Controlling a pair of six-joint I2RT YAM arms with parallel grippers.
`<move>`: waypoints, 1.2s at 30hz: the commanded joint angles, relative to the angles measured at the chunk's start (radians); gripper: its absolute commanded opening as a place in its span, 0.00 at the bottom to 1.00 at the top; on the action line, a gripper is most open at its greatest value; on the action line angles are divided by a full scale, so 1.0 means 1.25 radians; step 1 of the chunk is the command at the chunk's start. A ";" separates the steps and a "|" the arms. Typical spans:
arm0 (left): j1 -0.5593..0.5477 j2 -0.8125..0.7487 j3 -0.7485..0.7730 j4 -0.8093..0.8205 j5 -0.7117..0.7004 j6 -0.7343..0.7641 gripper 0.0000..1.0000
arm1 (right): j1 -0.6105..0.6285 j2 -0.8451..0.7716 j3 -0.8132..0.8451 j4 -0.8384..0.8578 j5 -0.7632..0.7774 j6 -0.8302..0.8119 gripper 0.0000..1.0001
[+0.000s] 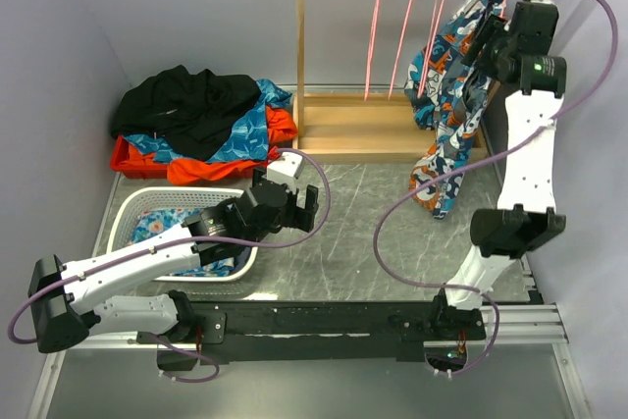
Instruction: Place the shorts on the hanger
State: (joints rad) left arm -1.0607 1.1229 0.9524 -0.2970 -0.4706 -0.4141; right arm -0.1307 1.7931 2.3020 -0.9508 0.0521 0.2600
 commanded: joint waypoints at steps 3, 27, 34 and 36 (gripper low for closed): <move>0.003 -0.020 0.012 0.012 0.002 -0.021 0.96 | 0.025 -0.185 -0.094 0.018 0.055 0.039 0.78; 0.074 -0.009 0.038 -0.111 0.007 -0.272 0.96 | 0.895 -0.741 -1.163 0.574 0.313 0.278 0.96; 0.074 -0.036 -0.028 -0.073 0.009 -0.291 0.96 | 0.899 -0.763 -1.271 0.679 0.293 0.262 1.00; 0.074 -0.044 -0.028 -0.080 -0.003 -0.290 0.96 | 0.899 -0.767 -1.278 0.692 0.278 0.267 1.00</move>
State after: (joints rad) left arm -0.9691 1.1183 0.9203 -0.4313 -0.4458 -0.7540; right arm 0.9882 0.8661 0.7216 -0.2459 0.3920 0.5758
